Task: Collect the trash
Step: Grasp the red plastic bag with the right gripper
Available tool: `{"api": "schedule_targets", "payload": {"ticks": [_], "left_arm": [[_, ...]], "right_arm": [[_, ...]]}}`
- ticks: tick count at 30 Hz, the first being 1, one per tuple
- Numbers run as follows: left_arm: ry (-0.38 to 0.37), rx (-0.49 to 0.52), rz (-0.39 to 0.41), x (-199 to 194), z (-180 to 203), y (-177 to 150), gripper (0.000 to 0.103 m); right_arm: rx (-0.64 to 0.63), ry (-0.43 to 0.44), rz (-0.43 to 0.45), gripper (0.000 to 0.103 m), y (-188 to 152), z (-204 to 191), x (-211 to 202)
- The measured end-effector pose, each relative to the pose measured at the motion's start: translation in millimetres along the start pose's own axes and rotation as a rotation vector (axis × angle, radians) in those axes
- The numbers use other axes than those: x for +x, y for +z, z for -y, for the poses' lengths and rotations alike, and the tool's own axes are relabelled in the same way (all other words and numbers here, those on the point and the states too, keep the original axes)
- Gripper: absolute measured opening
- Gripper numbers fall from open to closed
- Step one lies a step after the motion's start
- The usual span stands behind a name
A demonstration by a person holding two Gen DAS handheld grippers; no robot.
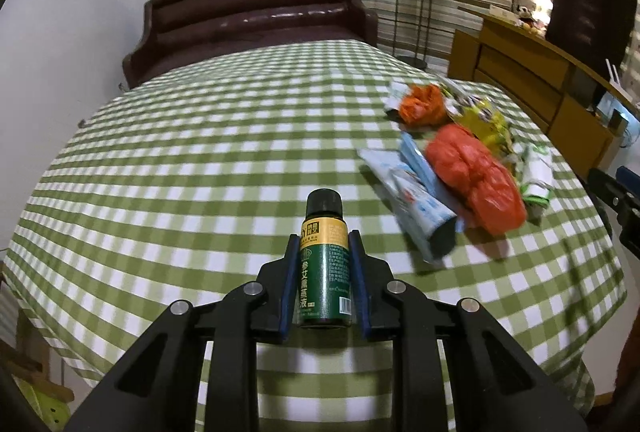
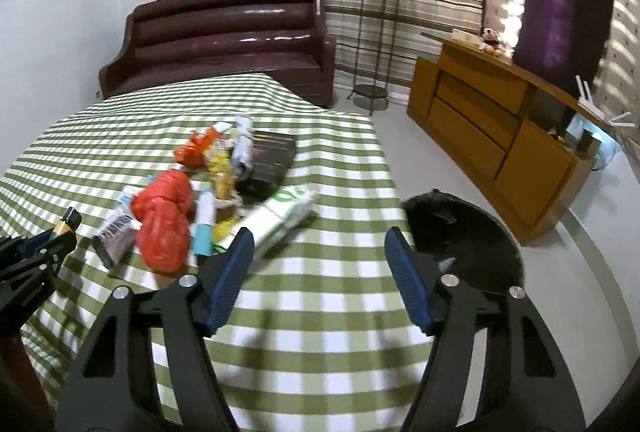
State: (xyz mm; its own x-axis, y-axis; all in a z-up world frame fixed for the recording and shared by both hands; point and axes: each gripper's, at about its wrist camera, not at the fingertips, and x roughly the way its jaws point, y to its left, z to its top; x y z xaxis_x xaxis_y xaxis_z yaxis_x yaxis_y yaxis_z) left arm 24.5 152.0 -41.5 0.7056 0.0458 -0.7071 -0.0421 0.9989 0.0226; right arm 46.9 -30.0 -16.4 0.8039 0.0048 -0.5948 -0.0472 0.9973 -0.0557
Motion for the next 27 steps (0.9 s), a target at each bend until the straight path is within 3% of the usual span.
{"api": "schedule_targets", "payload": {"ticks": [11, 21, 23, 27], "left_arm": [[0.074, -0.064, -0.003, 7.4, -41.0, 3.5, 0.025], [0.069, -0.106, -0.018, 14.9, -61.2, 4.6, 0.025], [0.063, -0.109, -0.019, 16.1, -61.7, 5.5, 0.025], [0.059, -0.108, -0.013, 16.1, -60.0, 4.9, 0.025]], "right_arm": [[-0.104, 0.111, 0.006, 0.065, 20.5, -61.6, 12.6], [-0.153, 0.153, -0.071, 0.053, 21.8, -96.9, 40.0], [-0.154, 0.169, -0.076, 0.047, 20.7, -99.2, 40.6], [-0.176, 0.211, -0.086, 0.021, 20.1, -107.2, 40.4]]}}
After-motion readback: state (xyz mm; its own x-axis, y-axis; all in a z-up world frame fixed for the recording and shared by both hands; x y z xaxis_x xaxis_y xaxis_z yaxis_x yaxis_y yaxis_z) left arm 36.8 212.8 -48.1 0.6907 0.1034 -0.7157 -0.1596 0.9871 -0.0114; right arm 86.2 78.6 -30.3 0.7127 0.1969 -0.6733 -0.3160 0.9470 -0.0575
